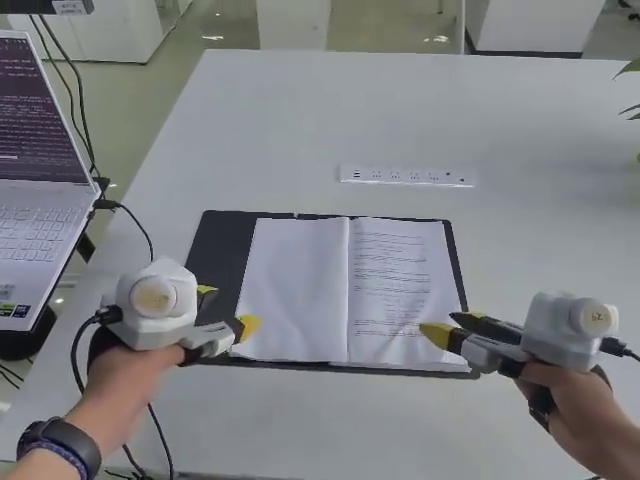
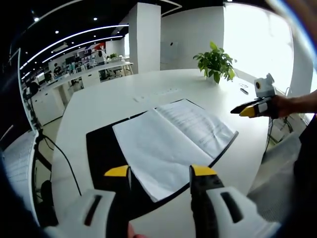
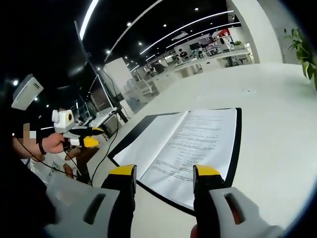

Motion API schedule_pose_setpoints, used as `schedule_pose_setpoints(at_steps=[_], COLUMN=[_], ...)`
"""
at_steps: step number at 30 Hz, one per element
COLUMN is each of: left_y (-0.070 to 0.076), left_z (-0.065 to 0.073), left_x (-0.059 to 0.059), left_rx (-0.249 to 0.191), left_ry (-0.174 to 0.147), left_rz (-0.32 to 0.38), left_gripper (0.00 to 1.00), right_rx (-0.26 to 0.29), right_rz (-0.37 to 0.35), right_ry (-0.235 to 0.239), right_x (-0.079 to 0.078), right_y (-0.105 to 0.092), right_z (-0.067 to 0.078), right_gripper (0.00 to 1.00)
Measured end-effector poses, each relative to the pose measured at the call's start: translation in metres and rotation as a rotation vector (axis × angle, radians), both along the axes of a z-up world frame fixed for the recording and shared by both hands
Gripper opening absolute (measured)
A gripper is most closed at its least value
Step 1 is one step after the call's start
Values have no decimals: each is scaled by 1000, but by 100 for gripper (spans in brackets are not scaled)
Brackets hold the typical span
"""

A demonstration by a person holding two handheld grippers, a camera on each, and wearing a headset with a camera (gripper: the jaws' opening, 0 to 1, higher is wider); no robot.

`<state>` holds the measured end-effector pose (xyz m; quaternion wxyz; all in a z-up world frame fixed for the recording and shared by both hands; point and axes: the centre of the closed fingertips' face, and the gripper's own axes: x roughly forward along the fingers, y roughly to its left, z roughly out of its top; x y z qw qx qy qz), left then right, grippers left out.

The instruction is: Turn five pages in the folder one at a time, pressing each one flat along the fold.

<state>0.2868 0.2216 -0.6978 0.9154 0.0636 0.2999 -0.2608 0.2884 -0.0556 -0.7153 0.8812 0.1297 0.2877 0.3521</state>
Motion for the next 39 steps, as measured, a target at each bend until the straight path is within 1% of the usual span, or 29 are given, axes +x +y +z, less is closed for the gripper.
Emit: schedule_pose_setpoints(at_steps=[2, 5, 8, 12, 13, 14, 15, 17, 19, 22, 25, 29, 32, 37, 39], left_y=[2, 8, 13, 17, 19, 19, 19, 19, 18, 12, 5, -4, -10, -25, -32], left_z=[5, 9, 16, 25, 27, 29, 32, 34, 36, 37, 39, 41, 44, 46, 47], left_x=[-3, -10, -19, -29, -31, -32, -36, -38, -40, -41, -39, -35, -31, -24, -21], left_rx=[-9, 2, -8, -20, -24, -28, -36, -41, -42, -46, -47, -45, -55, -53, -60], left_ry=[-7, -14, -24, -41, -47, -49, -50, -53, -54, -52, -50, -49, -54, -57, -58], left_rz=[7, 22, 34, 43, 48, 53, 62, 74, 79, 77, 64, 46, 41, 6, -8], left_gripper=[49, 53, 58, 64, 65, 66, 68, 70, 70, 71, 72, 72, 73, 72, 73], right_rx=[-6, -13, -23, -37, -42, -46, -49, -52, -52, -49, -45, -48, -53, -46, -43], right_rz=[-3, -14, -32, -43, -46, -50, -54, -61, -67, -79, -86, -81, -77, -89, -93], right_ry=[-13, -28, -39, -55, -55, -54, -56, -62, -65, -62, -61, -62, -60, -56, -55], right_x=[-2, -7, -13, -27, -29, -28, -30, -34, -39, -44, -47, -50, -50, -48, -48], right_y=[-4, -12, -21, -26, -27, -29, -31, -33, -32, -31, -29, -28, -31, -36, -38], right_z=[4, 10, 14, 23, 23, 19, 19, 21, 25, 28, 30, 32, 31, 29, 29], right_gripper=[47, 52, 57, 62, 63, 65, 67, 69, 70, 70, 70, 71, 71, 70, 70])
